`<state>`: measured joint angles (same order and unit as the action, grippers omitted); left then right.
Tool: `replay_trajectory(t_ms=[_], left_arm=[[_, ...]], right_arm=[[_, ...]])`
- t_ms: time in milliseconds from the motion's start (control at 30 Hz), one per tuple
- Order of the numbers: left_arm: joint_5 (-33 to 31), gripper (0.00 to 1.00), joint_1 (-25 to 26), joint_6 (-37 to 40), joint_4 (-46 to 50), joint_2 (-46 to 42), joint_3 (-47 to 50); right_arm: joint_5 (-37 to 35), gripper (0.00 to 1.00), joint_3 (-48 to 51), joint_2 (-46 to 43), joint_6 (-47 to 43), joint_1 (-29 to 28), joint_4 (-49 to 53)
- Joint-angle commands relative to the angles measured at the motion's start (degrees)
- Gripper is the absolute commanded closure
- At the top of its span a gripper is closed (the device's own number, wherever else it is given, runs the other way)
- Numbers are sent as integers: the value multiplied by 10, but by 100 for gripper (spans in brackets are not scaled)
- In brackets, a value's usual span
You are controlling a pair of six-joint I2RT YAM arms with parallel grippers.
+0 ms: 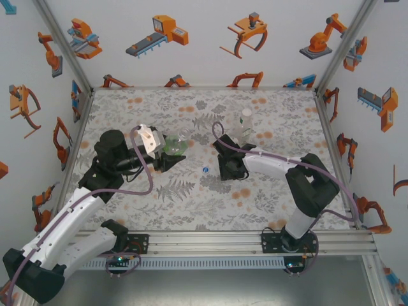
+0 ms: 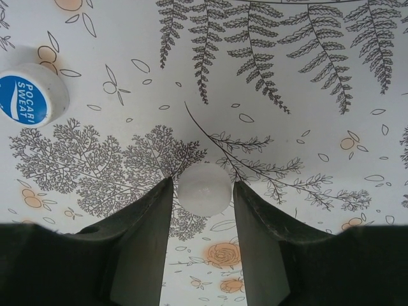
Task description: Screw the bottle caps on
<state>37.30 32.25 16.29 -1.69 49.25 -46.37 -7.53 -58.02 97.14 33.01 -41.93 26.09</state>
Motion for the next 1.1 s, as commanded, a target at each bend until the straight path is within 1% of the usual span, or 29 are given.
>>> replay_trajectory(t_ms=[0, 367, 633, 800, 867, 967, 1067], left_arm=[[5, 97, 2, -4, -15, -1, 1], [6, 98, 2, -6, -15, 0, 1], [8, 98, 3, -6, -17, 2, 1], [28, 100, 3, 4, -9, 13, -5], [35, 100, 3, 11, -6, 18, -7], [44, 100, 3, 22, 5, 23, -11], [51, 100, 4, 31, 14, 24, -14]], right_arm=[[2, 58, 4, 10, 8, -2, -1], [7, 59, 2, 16, 5, -3, 10], [-1, 65, 1, 7, 2, -5, 15], [-9, 67, 0, -42, -13, -8, 30], [-1, 67, -1, -69, -26, -8, 35], [29, 68, -6, -110, -60, -7, 44], [81, 68, -24, -148, -104, -2, 65]])
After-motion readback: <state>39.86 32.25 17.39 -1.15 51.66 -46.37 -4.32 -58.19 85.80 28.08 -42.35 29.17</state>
